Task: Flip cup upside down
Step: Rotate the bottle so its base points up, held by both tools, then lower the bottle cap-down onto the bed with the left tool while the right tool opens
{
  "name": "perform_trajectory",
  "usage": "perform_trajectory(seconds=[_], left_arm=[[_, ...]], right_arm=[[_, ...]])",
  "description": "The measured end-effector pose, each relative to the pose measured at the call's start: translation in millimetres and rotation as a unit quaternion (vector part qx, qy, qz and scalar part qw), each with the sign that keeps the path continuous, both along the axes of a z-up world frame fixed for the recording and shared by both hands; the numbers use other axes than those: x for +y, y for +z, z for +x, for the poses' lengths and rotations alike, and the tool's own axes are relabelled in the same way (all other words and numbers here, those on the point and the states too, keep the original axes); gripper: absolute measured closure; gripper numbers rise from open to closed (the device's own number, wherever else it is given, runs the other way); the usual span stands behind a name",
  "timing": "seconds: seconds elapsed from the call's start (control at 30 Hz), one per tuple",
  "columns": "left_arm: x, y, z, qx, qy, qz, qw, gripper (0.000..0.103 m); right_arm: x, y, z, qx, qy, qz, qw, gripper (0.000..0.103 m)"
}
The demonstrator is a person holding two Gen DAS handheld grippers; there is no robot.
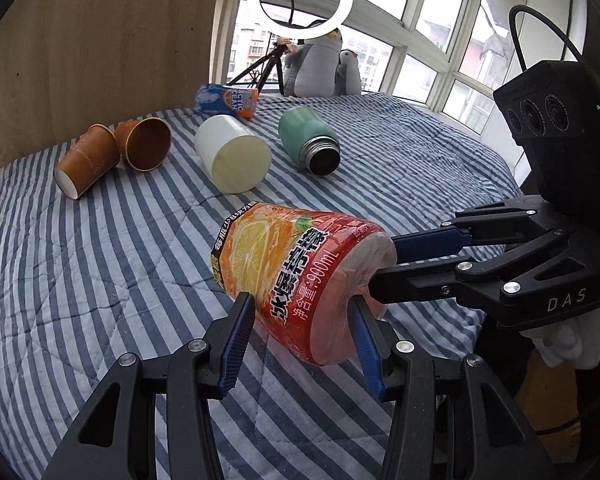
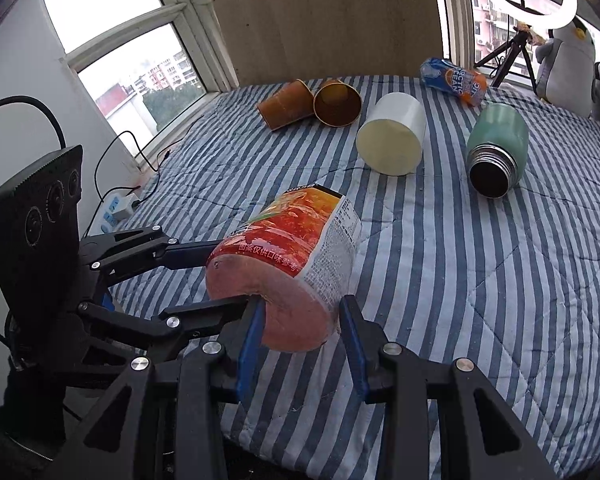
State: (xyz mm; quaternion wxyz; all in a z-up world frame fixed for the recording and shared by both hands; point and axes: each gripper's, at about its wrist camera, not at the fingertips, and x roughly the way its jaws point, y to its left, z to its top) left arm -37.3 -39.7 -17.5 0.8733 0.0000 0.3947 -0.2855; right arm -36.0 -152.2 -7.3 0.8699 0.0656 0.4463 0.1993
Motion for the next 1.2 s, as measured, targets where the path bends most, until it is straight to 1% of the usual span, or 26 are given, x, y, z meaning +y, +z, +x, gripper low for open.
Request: perform_trajectory(seconds=[0.1, 0.2, 0.3, 0.37, 0.5, 0.63, 0.87, 0.97, 1.03, 1.1, 1.2], left_arm=[[9, 0, 11, 0.012, 0.002, -0.021, 0.9997, 0.051], [11, 6, 18, -0.002, 0.002, -0.019, 0.9998, 0.050], [13, 12, 27, -0.015, 0.007, -0.020, 0.9997, 0.050], [15, 14, 34, -0.023, 0.010, -0.022, 0.9994, 0.050], [18, 18, 47, -0.046, 0.019, -0.023, 0.9985, 0.050], [22, 19, 59, -0.056, 0.026, -0.029, 0.9977, 0.050], [21, 18, 69, -0.084, 0.039, -0.021, 0.9955, 0.050], [20, 20, 66, -0.107, 0.049, -0.011, 0.9930, 0.050], [22, 21, 63, -0.121, 0.055, -0.009, 0.9910, 0.049], [24, 23, 58, -0.134, 0.062, -0.010, 0.9890, 0.046], [27, 28, 47, -0.161, 0.077, -0.003, 0.9839, 0.037]], right_arm=[[-2, -1, 19, 0.025, 0.001, 0.017, 1.000, 0.068], [-3, 2, 33, 0.037, 0.003, 0.030, 0.999, 0.068], [3, 8, 42, 0.024, 0.001, 0.011, 1.000, 0.068], [5, 12, 50, 0.016, -0.001, 0.010, 1.000, 0.068], [4, 13, 67, 0.003, -0.006, 0.026, 1.000, 0.068], [5, 10, 79, -0.011, -0.010, 0.040, 0.999, 0.068], [4, 5, 89, -0.057, -0.015, 0.055, 0.997, 0.068], [0, 4, 87, -0.083, -0.023, 0.068, 0.994, 0.068], [-2, 7, 83, -0.106, -0.032, 0.069, 0.991, 0.065], [-5, 11, 75, -0.135, -0.042, 0.075, 0.987, 0.054], [-10, 17, 61, -0.180, -0.064, 0.074, 0.979, 0.043]])
